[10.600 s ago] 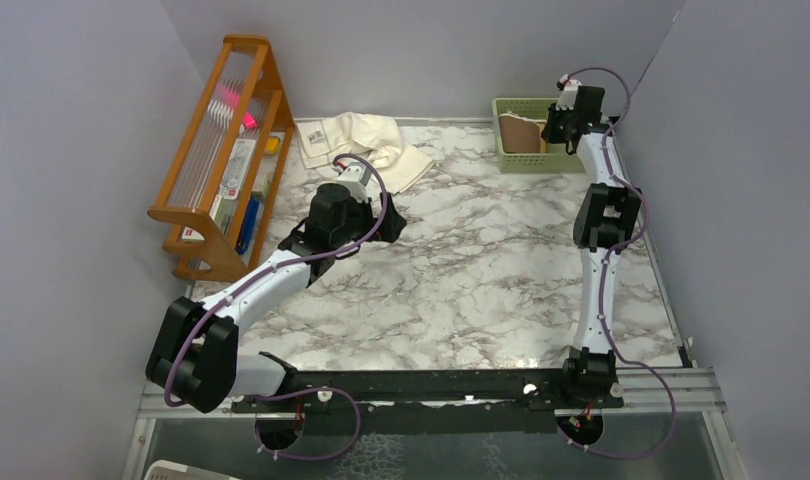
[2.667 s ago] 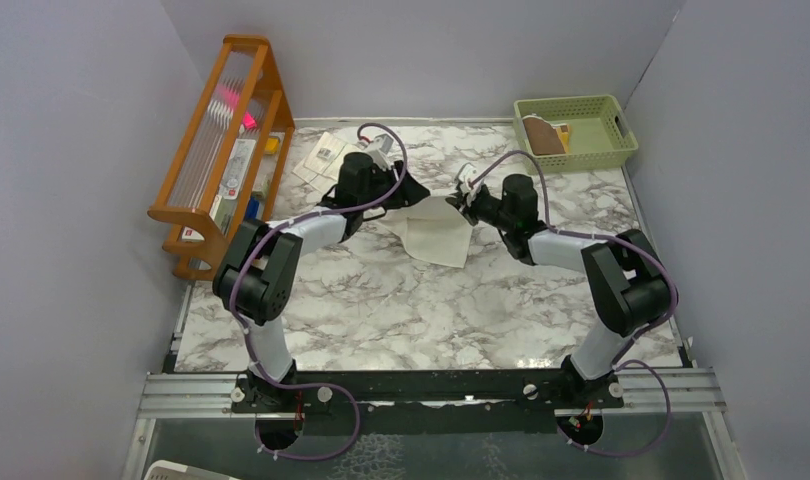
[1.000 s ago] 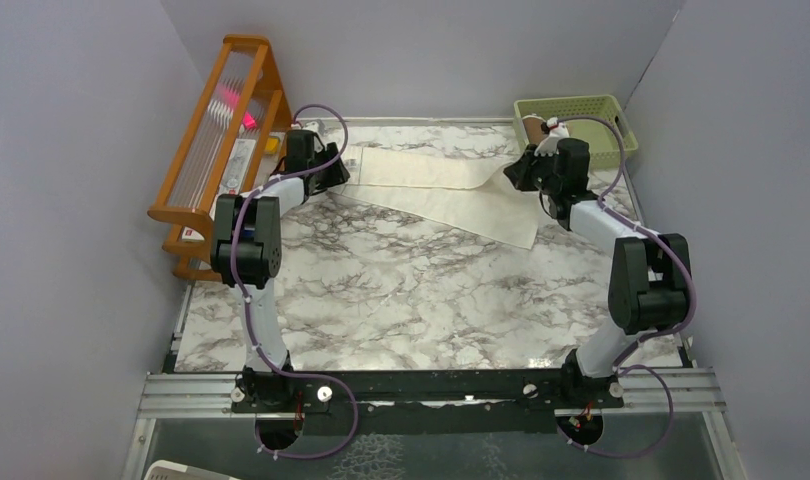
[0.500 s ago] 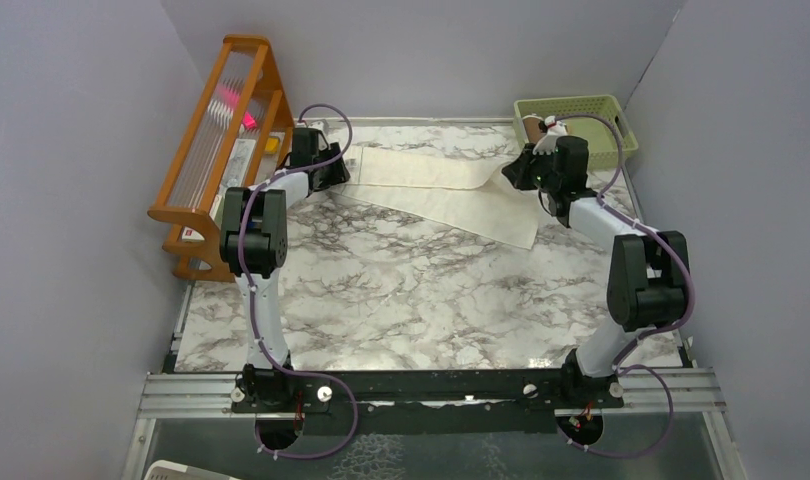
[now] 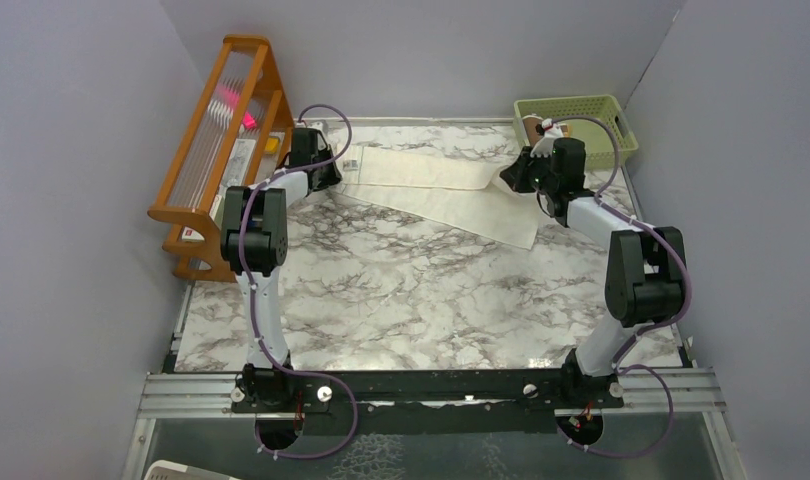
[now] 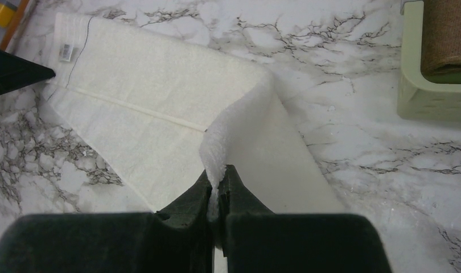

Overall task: Roll the towels
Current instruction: Flatten out the towel at the center of the board.

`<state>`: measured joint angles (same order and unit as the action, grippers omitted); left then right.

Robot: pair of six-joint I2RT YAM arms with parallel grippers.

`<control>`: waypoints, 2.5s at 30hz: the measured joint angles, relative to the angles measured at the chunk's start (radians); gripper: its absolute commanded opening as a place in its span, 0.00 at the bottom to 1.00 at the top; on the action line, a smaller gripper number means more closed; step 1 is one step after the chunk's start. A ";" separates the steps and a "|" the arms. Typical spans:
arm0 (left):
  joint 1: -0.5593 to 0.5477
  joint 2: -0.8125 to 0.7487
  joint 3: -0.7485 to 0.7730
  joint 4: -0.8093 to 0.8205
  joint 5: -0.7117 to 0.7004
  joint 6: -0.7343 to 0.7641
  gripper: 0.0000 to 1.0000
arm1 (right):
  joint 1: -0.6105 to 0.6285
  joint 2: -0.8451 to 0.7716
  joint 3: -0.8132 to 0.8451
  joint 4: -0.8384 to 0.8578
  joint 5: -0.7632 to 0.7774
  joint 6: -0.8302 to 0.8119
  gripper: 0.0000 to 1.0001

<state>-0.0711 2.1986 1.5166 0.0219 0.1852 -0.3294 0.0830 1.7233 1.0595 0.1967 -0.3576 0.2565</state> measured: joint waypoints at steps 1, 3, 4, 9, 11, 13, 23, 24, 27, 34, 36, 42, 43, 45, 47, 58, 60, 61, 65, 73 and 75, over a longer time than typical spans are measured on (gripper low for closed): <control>0.000 0.001 0.003 -0.003 0.000 0.001 0.01 | 0.000 0.001 0.000 -0.002 0.000 0.000 0.01; 0.004 0.004 0.015 -0.014 0.001 0.005 0.00 | 0.000 0.001 0.000 -0.005 -0.001 0.000 0.01; 0.004 0.004 0.018 -0.018 0.001 0.005 0.00 | 0.000 0.001 0.000 -0.006 -0.001 0.000 0.01; 0.014 -0.002 0.036 -0.047 0.003 0.006 0.00 | 0.000 0.001 0.006 -0.016 -0.001 0.000 0.01; 0.023 -0.009 0.046 -0.065 0.010 0.006 0.00 | 0.000 0.001 0.016 -0.021 -0.001 0.000 0.01; 0.036 -0.024 0.067 -0.098 0.028 0.006 0.00 | 0.000 -0.003 0.024 -0.023 -0.001 0.000 0.01; 0.132 -0.353 0.095 -0.194 0.113 0.002 0.00 | 0.000 -0.225 0.035 -0.080 0.052 0.012 0.01; 0.140 -0.395 0.090 -0.198 0.123 0.003 0.00 | 0.000 -0.261 0.035 -0.082 0.060 0.013 0.01; 0.159 -0.534 0.025 -0.212 0.146 0.003 0.00 | 0.000 -0.366 0.033 -0.095 0.086 0.019 0.01; 0.162 -0.933 -0.264 -0.293 0.162 -0.013 0.00 | 0.000 -0.656 -0.043 -0.182 0.133 0.059 0.01; 0.163 -1.067 -0.303 -0.331 0.149 -0.029 0.00 | 0.000 -0.745 -0.051 -0.214 0.133 0.080 0.01; 0.144 -1.471 -0.329 -0.430 0.074 -0.111 0.00 | 0.000 -1.023 -0.094 -0.292 0.105 0.127 0.01; 0.129 -1.522 -0.333 -0.454 0.056 -0.130 0.00 | 0.000 -1.064 -0.102 -0.316 0.102 0.131 0.01; 0.100 -1.609 -0.368 -0.493 0.036 -0.170 0.00 | 0.011 -1.125 -0.110 -0.370 0.104 0.133 0.01; 0.090 -1.655 -0.427 -0.539 0.022 -0.208 0.00 | 0.024 -1.152 -0.119 -0.417 0.107 0.133 0.01; 0.089 -1.435 -0.773 -0.619 -0.033 -0.281 0.00 | 0.054 -1.023 -0.411 -0.388 0.134 0.265 0.01; 0.089 -1.322 -0.821 -0.569 -0.041 -0.281 0.00 | 0.054 -0.935 -0.465 -0.353 0.163 0.304 0.01; 0.089 -1.250 -0.840 -0.537 -0.045 -0.282 0.00 | 0.054 -0.880 -0.488 -0.336 0.184 0.325 0.01; 0.089 -1.006 -0.822 -0.436 -0.055 -0.279 0.00 | 0.054 -0.682 -0.489 -0.256 0.262 0.368 0.01; 0.089 -0.519 -0.404 -0.325 -0.061 -0.236 0.00 | 0.043 -0.267 -0.283 -0.106 0.372 0.418 0.01; 0.089 -0.440 -0.311 -0.311 -0.063 -0.228 0.00 | 0.038 -0.187 -0.236 -0.073 0.389 0.425 0.01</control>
<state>0.0174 1.7588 1.2057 -0.2890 0.1226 -0.5571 0.1211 1.5364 0.8238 0.1234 0.0311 0.6819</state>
